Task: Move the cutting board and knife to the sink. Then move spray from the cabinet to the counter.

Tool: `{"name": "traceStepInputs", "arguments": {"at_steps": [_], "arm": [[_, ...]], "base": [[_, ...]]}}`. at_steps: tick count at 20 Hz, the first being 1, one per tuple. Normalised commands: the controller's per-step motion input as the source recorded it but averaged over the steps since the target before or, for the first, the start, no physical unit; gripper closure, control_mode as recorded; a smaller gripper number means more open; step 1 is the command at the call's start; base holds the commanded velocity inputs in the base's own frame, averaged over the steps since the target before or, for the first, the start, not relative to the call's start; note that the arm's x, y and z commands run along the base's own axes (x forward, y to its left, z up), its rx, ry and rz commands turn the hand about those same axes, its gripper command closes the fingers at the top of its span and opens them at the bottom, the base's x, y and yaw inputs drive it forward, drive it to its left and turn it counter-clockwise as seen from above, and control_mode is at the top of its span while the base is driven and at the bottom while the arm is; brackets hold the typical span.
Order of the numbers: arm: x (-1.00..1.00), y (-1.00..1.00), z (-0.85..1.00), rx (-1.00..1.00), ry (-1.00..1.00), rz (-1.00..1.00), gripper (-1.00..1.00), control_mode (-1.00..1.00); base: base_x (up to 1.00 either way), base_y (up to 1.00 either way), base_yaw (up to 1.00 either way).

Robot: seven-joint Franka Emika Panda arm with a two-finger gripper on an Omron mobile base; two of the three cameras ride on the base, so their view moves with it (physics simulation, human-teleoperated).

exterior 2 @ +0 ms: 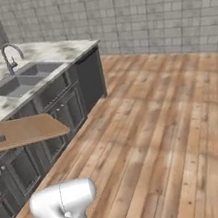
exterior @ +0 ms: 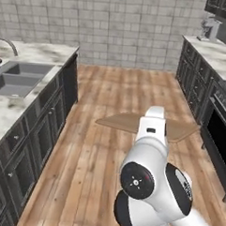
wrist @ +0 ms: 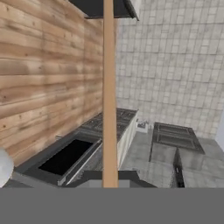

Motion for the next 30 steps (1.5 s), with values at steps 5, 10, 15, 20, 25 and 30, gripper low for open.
{"name": "traceStepInputs", "arguments": {"at_steps": [5,10,15,20,25,30], "arm": [[0.00,0.00,0.00,0.00,0.00,0.00,1.00,1.00],[0.00,0.00,0.00,0.00,0.00,0.00,1.00,1.00],[0.00,0.00,0.00,0.00,0.00,0.00,1.00,1.00],[0.00,0.00,0.00,0.00,0.00,0.00,1.00,1.00],[0.00,0.00,0.00,0.00,0.00,0.00,1.00,1.00],[0.00,0.00,0.00,0.00,0.00,0.00,1.00,1.00]], "base": [[1.00,-0.65,0.16],[1.00,-0.44,0.23],[1.00,-0.35,0.34],[1.00,-0.11,0.49],[1.00,-0.06,0.58],[1.00,-0.10,0.59]]}}
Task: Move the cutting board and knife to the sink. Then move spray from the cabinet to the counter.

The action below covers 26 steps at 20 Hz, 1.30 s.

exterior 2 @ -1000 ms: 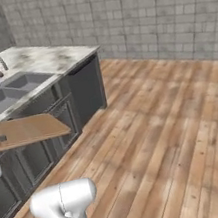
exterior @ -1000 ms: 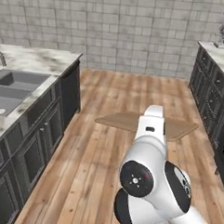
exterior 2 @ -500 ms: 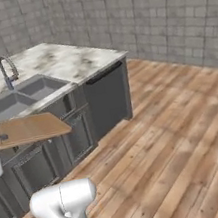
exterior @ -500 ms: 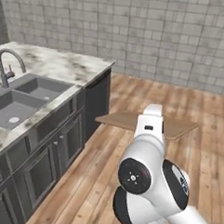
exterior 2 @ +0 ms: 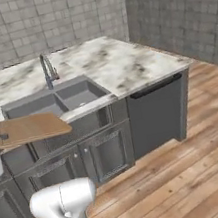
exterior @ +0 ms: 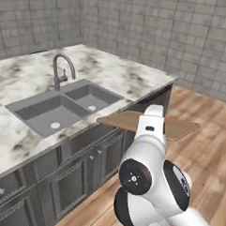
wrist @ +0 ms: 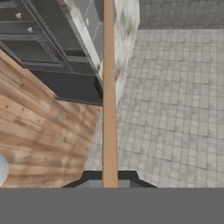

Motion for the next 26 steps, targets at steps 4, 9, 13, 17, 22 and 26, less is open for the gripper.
{"name": "traceStepInputs", "arguments": {"at_steps": [4,9,13,17,22,26], "arm": [[0.00,0.00,0.00,0.00,0.00,0.00,1.00,1.00],[0.00,0.00,0.00,0.00,0.00,0.00,1.00,1.00],[0.00,0.00,0.00,0.00,0.00,0.00,1.00,1.00],[0.00,0.00,0.00,0.00,0.00,0.00,1.00,1.00],[0.00,0.00,0.00,0.00,0.00,0.00,1.00,1.00],[0.00,0.00,0.00,0.00,0.00,0.00,1.00,1.00]], "base": [[1.00,-0.07,0.60],[1.00,-0.12,0.60],[0.90,-0.28,0.58],[0.48,-0.80,0.41],[0.17,-0.85,0.21],[0.64,-0.29,0.34]]}}
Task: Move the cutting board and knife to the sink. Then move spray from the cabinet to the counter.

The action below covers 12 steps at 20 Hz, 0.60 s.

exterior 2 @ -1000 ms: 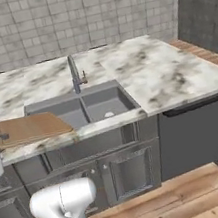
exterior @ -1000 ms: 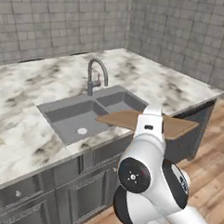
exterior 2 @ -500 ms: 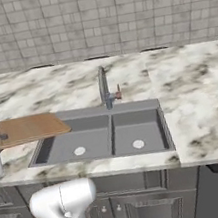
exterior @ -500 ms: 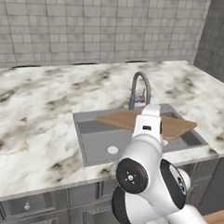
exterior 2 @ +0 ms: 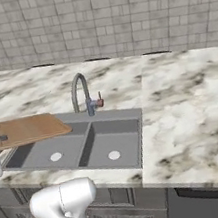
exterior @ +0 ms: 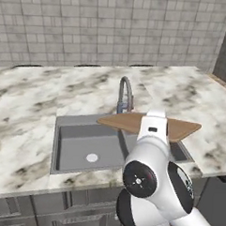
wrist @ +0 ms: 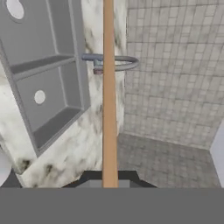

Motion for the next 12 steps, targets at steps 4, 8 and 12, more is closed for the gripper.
{"name": "traceStepInputs", "arguments": {"at_steps": [4,8,12], "arm": [[0.00,0.00,0.00,0.00,0.00,0.00,1.00,1.00],[0.12,-0.04,-0.07,0.06,0.05,0.11,1.00,-1.00],[0.38,-0.10,-0.37,0.21,0.21,0.37,1.00,-1.00]], "base": [[0.70,-0.11,0.48],[0.43,-0.09,0.36],[0.00,0.00,0.00]]}}
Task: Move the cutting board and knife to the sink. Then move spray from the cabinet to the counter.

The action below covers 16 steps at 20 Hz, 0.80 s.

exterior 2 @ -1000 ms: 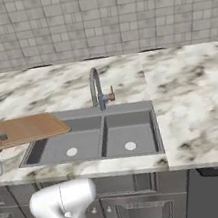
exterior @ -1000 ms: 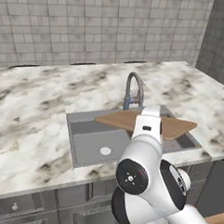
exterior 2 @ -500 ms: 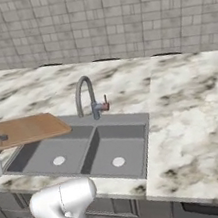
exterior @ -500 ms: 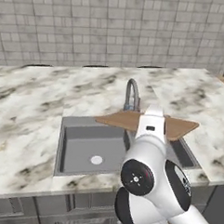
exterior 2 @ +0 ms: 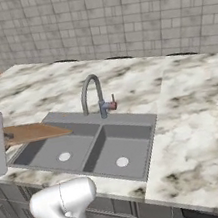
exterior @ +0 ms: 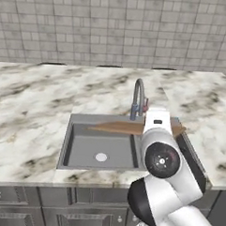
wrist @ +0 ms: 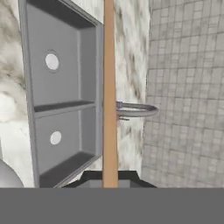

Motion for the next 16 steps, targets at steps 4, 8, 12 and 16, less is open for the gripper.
{"name": "traceStepInputs", "arguments": {"at_steps": [4,8,12,16], "arm": [[0.59,0.00,-0.59,0.19,0.25,0.28,1.00,-1.00],[0.67,0.00,-0.56,0.14,0.21,0.23,1.00,-1.00],[0.49,0.03,-0.53,0.09,0.17,0.11,1.00,-1.00],[0.49,0.15,-0.55,0.02,0.02,0.01,1.00,-1.00]], "base": [[0.00,0.00,0.00],[0.00,0.00,0.00],[0.00,0.00,0.00],[0.00,0.00,0.00]]}}
